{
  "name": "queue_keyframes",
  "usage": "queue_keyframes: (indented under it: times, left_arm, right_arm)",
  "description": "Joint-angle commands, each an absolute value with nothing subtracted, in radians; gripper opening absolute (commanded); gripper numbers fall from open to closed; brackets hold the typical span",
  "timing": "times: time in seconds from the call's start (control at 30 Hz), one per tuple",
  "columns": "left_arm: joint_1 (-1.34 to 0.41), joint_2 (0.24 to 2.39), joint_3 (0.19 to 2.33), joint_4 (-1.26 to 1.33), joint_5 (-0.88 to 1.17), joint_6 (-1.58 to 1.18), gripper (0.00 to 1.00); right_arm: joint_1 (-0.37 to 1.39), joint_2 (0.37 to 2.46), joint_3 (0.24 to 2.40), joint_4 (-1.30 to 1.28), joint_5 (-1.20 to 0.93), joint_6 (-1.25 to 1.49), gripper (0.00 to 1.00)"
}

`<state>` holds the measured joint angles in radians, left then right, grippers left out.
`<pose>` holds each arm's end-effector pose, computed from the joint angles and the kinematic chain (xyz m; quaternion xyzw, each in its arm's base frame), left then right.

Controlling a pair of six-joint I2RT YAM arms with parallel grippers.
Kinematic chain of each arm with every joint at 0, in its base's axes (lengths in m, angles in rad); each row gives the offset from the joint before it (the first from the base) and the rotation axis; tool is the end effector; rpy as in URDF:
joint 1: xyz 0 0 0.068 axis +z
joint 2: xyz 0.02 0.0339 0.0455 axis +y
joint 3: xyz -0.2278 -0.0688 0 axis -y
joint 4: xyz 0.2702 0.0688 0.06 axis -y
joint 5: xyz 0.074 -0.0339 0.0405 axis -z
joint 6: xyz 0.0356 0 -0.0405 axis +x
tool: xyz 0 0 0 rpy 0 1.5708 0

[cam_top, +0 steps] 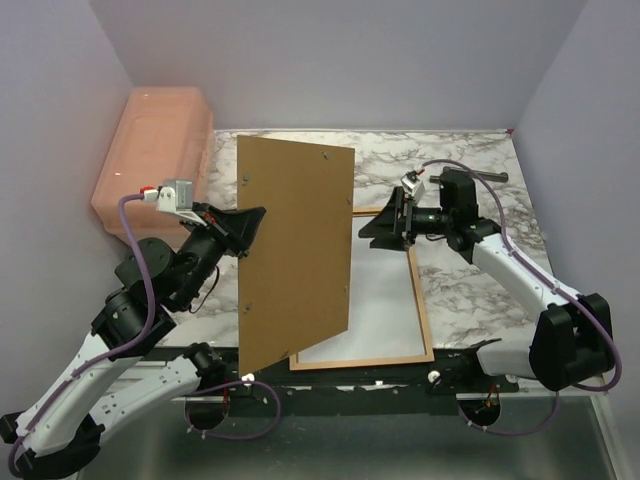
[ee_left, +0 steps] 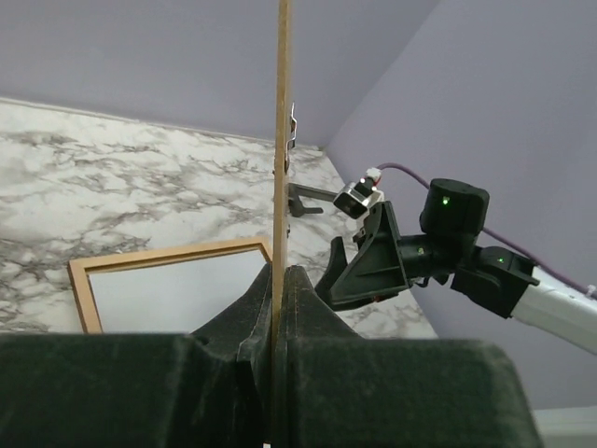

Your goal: Put the photo into the frame

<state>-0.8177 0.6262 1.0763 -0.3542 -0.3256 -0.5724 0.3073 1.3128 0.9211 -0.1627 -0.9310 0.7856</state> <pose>0.1176 -0.1088 0.4289 -0.0379 0.6732 -0.3841 0.6308 0.2921 0.1227 0.2359 -0.0273 0.8102 0.5610 0.1677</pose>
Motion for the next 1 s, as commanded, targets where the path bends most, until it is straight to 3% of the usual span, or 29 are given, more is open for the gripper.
queue_keyframes:
  times: [0.0,0.2,0.43,0.97]
  left_arm:
    - [-0.781,0.578,1.033,-0.233,-0.229,-0.772,0.00]
    - [-0.726,0.541,0.948,-0.182,-0.183,-0.865,0.00]
    - [-0.626,0.507,0.837,-0.083,-0.082,-0.975,0.00]
    - [-0.567,0.483,0.846,-0.092,-0.015,-0.987,0.00]
  right_arm:
    - [0.296,1.269,0.836,0.134,-1.096,0.863,1.00]
    - [0.295,1.244,0.726,0.562,-1.193,1.165,1.00]
    - [0.296,1.238,0.695,0.680,-1.216,1.254,1.00]
    - [0.261,1.216,0.712,0.296,-1.047,0.973,0.99]
